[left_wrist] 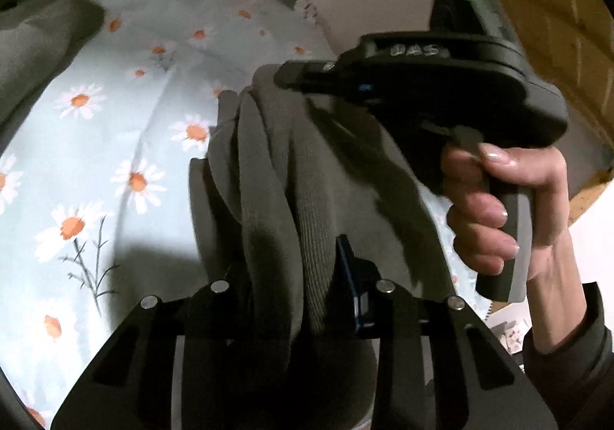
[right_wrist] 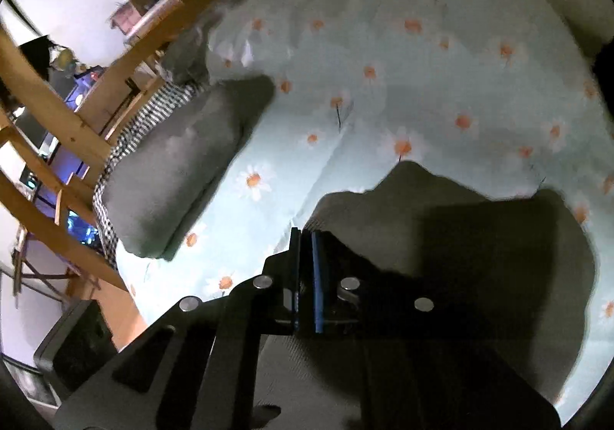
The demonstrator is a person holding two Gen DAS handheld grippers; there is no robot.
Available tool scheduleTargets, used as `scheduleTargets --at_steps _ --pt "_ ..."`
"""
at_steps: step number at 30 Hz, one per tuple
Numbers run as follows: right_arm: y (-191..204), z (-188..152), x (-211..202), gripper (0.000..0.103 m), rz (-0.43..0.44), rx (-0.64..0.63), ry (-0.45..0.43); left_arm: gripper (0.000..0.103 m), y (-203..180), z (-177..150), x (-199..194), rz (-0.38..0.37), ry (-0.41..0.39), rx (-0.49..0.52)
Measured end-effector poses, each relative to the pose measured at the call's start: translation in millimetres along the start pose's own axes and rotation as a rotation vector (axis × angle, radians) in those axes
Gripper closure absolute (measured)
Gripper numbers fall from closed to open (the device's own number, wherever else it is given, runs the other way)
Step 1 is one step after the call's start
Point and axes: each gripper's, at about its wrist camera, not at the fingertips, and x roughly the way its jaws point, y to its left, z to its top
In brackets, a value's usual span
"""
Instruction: Fold large clothes
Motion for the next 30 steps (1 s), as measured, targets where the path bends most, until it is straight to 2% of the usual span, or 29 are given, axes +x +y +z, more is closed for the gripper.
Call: scheduleTargets --at_steps 3,5,7,8,9,10,11,12,14,15,16,17,18,19,20,21,22,23,24,26,28,30 --pt "-17.3 -2.7 37.4 0.097 0.017 0.07 0.095 0.07 5.6 -1.7 -2.0 0.036 0.021 -0.001" --pt "-29.9 0.4 50.1 0.095 0.077 0.129 0.14 0.068 14.8 -1.7 7.1 0.057 0.06 0.001" --pt "-26.3 4.2 35.6 0.093 0.082 0.105 0.111 0.061 28.6 -6.8 18.5 0.041 0.094 -0.037" --pt "-18.8 5.5 17.6 0.082 0.098 0.057 0.075 0.059 33.0 -8.9 24.0 0.04 0.108 -0.044" --pt "-13.0 1.4 2.1 0.068 0.109 0.023 0.049 0.056 34.8 -9.9 26.7 0.041 0.116 -0.046" --pt "-5.8 -1.7 -20.7 0.016 0.083 -0.028 0.008 0.056 34.6 -10.1 27.9 0.049 0.119 -0.041" --pt "-1.0 -4.9 -35.1 0.006 0.037 -0.06 -0.03 0.056 32.8 -8.9 26.0 0.055 0.115 -0.039" --pt "3.2 -12.7 -55.7 0.003 -0.049 -0.115 -0.08 0.056 30.9 -7.2 22.5 0.059 0.11 -0.037" --pt "-2.1 -32.2 -74.2 0.003 -0.169 -0.152 -0.057 0.056 24.9 -1.4 10.5 0.062 0.074 -0.037" --pt "-8.2 -40.9 -78.8 0.003 -0.185 -0.151 -0.048 0.051 20.9 4.0 1.8 0.077 0.05 -0.042" --pt "-14.5 -58.6 -82.8 0.003 -0.195 -0.152 -0.028 0.04 18.0 8.8 -5.5 0.101 0.021 -0.041" --pt "-18.3 -75.3 -83.9 0.003 -0.187 -0.163 -0.016 0.034 10.3 13.7 -19.4 0.143 -0.035 -0.035" --pt "-20.7 -89.0 -84.1 0.003 -0.181 -0.168 -0.007 0.017 0.7 19.0 -39.7 0.185 -0.112 -0.026" --pt "-23.8 -108.2 -81.7 0.004 -0.179 -0.173 0.004 0.011 -5.9 21.8 -53.2 0.205 -0.167 -0.022" --pt "-23.8 -125.6 -76.7 0.003 -0.205 -0.202 -0.005 0.01 -15.9 24.5 -69.6 0.221 -0.235 -0.012" --pt "-21.1 -136.9 -70.9 0.003 -0.253 -0.247 -0.027 0.006 -23.2 26.6 -78.4 0.22 -0.278 -0.007" --pt "-15.5 -151.3 -55.7 0.003 -0.353 -0.323 -0.042 0.006 -30.8 29.1 -83.7 0.207 -0.313 -0.005" --pt "-14.0 -157.9 -43.3 0.003 -0.409 -0.349 -0.045 0.006 -40.7 33.2 -80.3 0.183 -0.314 0.012" --pt "-12.0 -160.7 -37.3 0.003 -0.427 -0.343 -0.059 0.006 -46.3 33.4 -77.5 0.176 -0.296 0.028" --pt "1.9 -161.6 -31.7 0.003 -0.475 -0.381 -0.07 0.006 -58.7 41.1 -41.9 0.197 -0.212 0.098" --pt "3.2 -163.1 -33.9 0.003 -0.463 -0.385 -0.077 0.006 -58.7 43.7 6.3 0.279 -0.112 0.15" --pt "3.4 -172.3 -45.5 0.003 -0.428 -0.401 -0.099 0.006 -40.4 36.3 57.7 0.364 0.033 0.154"
